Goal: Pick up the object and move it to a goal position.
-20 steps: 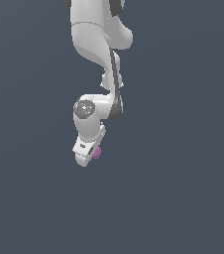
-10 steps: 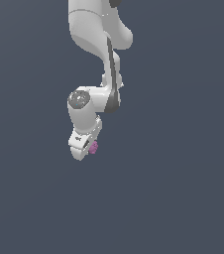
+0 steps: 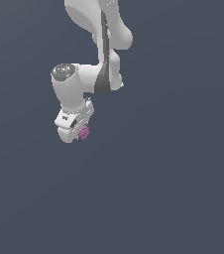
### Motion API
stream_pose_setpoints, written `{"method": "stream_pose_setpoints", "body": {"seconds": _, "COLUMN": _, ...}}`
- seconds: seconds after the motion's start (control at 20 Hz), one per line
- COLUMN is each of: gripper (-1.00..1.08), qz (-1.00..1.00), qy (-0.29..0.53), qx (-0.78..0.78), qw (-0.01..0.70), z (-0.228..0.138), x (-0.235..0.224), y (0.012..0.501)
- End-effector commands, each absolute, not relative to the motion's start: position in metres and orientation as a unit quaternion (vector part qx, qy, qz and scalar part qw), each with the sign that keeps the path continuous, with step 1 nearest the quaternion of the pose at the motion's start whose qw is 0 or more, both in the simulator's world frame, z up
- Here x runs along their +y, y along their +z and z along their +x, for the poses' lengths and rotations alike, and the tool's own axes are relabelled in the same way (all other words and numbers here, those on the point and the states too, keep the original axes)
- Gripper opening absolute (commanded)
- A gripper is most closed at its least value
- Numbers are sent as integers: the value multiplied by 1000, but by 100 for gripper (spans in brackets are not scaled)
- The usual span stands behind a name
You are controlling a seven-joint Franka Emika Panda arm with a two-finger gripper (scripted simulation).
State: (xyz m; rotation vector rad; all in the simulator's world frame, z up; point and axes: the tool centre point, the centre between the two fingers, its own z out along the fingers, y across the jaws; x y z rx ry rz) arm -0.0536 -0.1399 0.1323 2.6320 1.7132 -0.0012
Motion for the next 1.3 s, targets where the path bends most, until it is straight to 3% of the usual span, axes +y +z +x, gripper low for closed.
{"method": "stream_pose_setpoints", "body": {"seconds": 0.0, "gripper": -100, "qz": 838, "qy": 0, "qx": 546, "qw": 1, "z": -67, "x": -152, "y": 153}}
{"method": "stream_pose_setpoints", "body": {"seconds": 0.75, "gripper": -100, "qz": 838, "qy": 1, "qx": 546, "qw": -1, "z": -135, "x": -218, "y": 271}}
{"method": "stream_pose_setpoints", "body": {"seconds": 1.25, "gripper": -100, "qz": 838, "qy": 0, "qx": 545, "qw": 0, "z": -151, "x": -237, "y": 301}}
